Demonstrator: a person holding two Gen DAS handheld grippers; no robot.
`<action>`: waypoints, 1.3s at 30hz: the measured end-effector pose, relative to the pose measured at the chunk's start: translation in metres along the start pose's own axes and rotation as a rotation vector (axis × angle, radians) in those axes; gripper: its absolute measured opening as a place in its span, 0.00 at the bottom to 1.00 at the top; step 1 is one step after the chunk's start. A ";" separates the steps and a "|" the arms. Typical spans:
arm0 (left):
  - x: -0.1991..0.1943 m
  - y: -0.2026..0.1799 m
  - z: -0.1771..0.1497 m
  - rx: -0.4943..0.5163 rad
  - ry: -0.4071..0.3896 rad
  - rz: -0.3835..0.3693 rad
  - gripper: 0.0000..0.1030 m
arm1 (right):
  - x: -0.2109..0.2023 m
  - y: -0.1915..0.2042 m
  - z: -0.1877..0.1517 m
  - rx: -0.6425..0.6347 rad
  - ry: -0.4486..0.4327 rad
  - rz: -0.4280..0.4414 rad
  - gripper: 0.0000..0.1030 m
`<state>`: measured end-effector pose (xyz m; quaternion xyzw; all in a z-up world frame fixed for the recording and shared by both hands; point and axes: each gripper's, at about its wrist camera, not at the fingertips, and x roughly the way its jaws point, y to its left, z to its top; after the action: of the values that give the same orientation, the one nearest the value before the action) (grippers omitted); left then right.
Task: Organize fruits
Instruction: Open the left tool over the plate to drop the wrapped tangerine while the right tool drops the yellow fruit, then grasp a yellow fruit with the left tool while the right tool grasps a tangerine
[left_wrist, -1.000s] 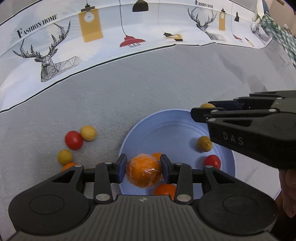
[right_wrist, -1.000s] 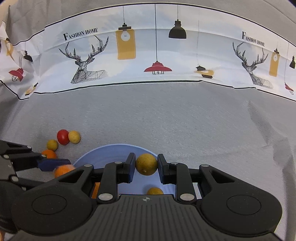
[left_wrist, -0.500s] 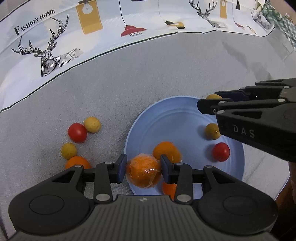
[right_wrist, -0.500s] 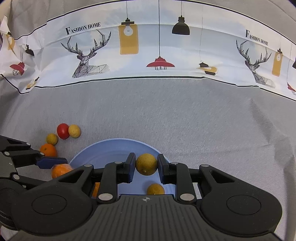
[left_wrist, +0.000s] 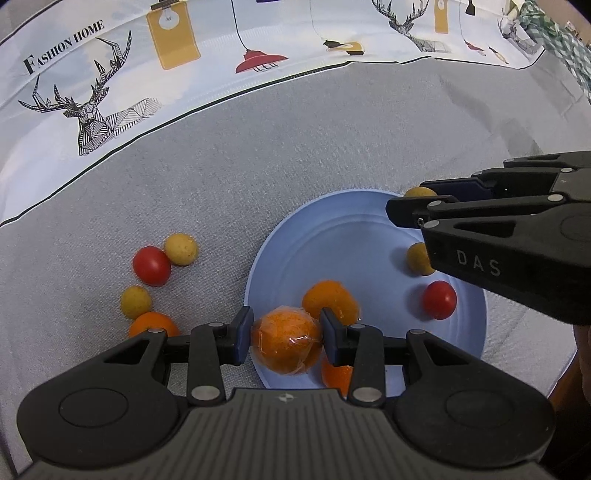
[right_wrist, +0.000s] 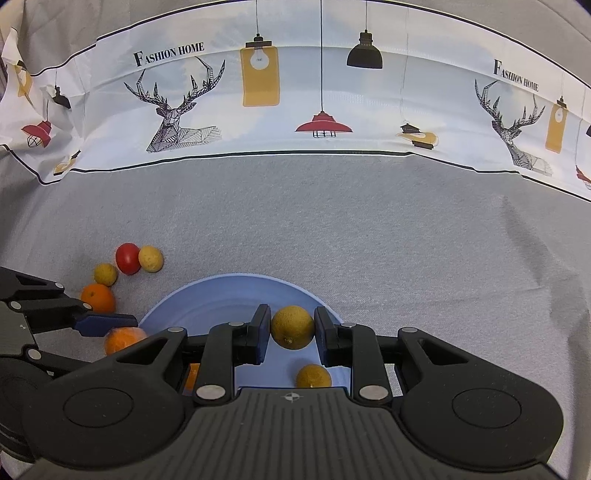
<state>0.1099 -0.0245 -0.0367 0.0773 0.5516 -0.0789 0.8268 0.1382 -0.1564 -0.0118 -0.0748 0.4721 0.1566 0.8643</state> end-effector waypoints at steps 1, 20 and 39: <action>0.000 0.000 0.000 0.000 0.000 -0.002 0.42 | 0.000 0.000 0.000 0.000 0.001 0.000 0.26; -0.015 0.011 0.007 -0.077 -0.067 -0.030 0.49 | 0.003 -0.004 -0.001 0.021 0.000 -0.041 0.48; -0.057 0.142 0.016 -0.458 -0.189 -0.022 0.30 | -0.008 -0.001 0.010 0.083 -0.116 -0.022 0.24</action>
<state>0.1337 0.1135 0.0283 -0.1258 0.4761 0.0325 0.8697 0.1425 -0.1562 0.0000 -0.0351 0.4264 0.1313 0.8943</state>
